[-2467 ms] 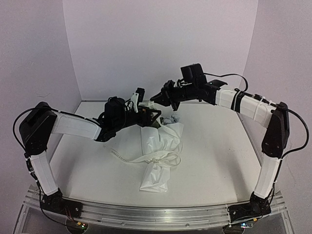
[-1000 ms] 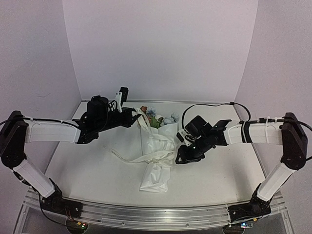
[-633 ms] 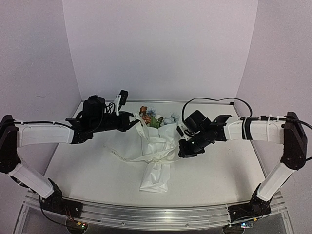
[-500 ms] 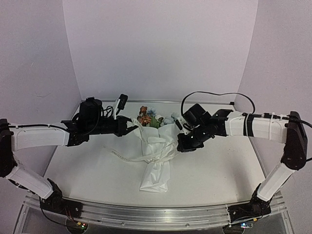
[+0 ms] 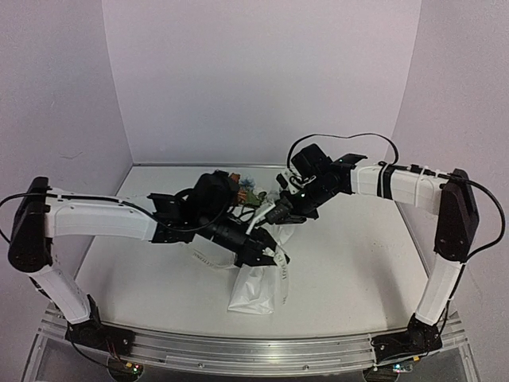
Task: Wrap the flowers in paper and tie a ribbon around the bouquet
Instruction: Cross the half-tied ribbon over the folded bouquet.
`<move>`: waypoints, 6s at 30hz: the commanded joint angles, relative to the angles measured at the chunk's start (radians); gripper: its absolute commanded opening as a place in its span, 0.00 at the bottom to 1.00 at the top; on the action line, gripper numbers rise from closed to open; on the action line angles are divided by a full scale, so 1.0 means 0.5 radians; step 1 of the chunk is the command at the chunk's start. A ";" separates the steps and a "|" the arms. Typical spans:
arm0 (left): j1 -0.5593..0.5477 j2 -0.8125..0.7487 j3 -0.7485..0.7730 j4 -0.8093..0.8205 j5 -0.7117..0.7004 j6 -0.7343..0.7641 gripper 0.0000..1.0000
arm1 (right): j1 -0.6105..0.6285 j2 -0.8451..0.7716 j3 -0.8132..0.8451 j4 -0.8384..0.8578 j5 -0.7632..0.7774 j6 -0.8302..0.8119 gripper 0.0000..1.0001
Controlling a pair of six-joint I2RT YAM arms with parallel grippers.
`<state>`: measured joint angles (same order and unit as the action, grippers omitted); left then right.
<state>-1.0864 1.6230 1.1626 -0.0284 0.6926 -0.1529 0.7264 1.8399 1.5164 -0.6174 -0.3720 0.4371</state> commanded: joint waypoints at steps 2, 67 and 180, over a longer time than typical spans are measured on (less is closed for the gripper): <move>-0.152 0.408 0.429 -0.303 -0.100 0.243 0.05 | -0.041 0.006 0.108 -0.045 -0.242 0.026 0.00; 0.582 0.214 -0.062 0.337 -0.078 -0.249 0.26 | 0.309 -0.144 0.108 -0.177 0.044 -0.402 0.00; 0.918 -0.140 -0.930 0.902 0.157 -1.041 0.00 | 0.681 -0.602 -1.261 0.428 0.809 -0.185 0.00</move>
<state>-0.6338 1.6091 0.7319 0.3761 0.7817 -0.7027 1.0739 1.5755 0.8955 -0.4342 -0.0211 0.3201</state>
